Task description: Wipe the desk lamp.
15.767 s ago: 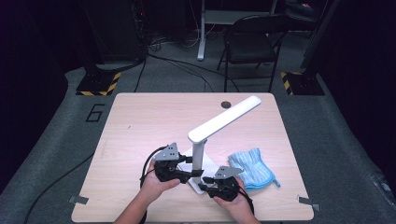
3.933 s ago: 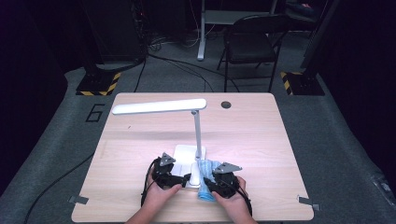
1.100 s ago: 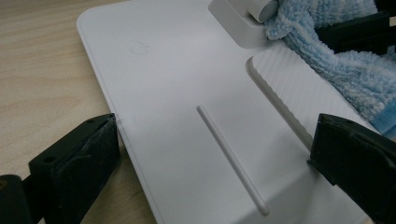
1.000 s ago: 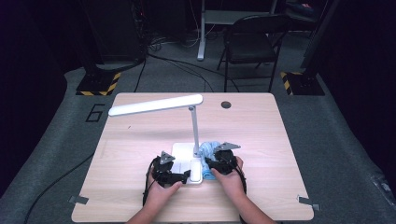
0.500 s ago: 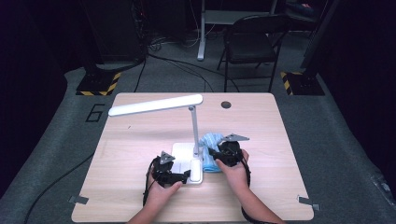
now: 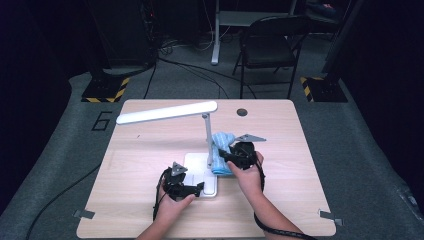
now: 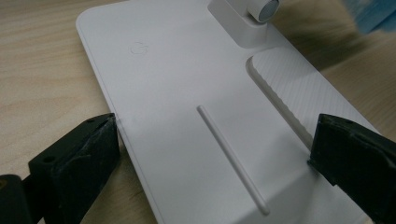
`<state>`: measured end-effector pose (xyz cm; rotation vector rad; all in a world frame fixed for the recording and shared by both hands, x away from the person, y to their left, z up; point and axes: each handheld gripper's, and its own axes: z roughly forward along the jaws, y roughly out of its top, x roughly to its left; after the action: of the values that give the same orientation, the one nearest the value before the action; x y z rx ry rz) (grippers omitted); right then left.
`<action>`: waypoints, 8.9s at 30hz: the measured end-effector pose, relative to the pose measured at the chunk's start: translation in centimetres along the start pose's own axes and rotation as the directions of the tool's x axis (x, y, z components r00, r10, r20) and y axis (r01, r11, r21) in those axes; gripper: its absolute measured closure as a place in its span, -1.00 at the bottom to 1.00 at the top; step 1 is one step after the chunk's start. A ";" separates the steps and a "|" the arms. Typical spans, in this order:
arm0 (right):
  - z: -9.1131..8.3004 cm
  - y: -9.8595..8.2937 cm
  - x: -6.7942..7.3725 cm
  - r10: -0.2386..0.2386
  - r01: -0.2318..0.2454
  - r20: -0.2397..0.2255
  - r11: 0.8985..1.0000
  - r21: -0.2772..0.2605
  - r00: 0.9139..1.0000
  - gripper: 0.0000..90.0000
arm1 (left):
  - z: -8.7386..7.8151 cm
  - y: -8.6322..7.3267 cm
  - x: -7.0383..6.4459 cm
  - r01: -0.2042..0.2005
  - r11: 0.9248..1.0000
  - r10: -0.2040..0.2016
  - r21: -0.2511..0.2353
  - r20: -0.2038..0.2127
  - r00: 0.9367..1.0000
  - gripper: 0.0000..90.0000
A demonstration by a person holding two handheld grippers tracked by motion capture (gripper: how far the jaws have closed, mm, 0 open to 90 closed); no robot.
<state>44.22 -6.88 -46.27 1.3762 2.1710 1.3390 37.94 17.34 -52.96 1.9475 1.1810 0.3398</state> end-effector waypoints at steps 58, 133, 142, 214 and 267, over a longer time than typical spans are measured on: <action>-4.9 3.8 3.4 -0.154 0.135 -0.121 0.979 -0.152 0.981 0.44 | 0.1 0.0 -0.1 0.007 1.000 -0.007 -0.013 -0.005 1.000 -0.98; -9.9 9.3 6.2 -0.261 0.210 -0.160 0.937 -0.278 0.952 0.34 | 0.0 0.0 -0.1 -0.013 1.000 0.013 -0.010 -0.006 1.000 -0.98; -9.1 8.7 6.7 -0.335 0.304 -0.083 0.916 -0.260 0.938 0.38 | 0.1 0.0 -0.1 -0.013 1.000 0.013 -0.013 -0.009 1.000 -0.97; -6.7 3.7 2.6 -0.154 0.113 -0.203 0.973 -0.200 0.967 0.40 | 0.0 0.0 0.0 -0.003 1.000 0.003 -0.004 -0.006 1.000 -0.97; -13.1 -3.0 -6.3 -0.051 0.063 0.065 0.978 -0.199 0.997 0.36 | 0.0 0.0 0.1 0.001 1.000 -0.001 -0.004 -0.002 1.000 -0.97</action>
<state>37.77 -19.85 -43.08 1.2518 1.9604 1.4324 38.00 17.41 -52.98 1.9433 1.1819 0.3433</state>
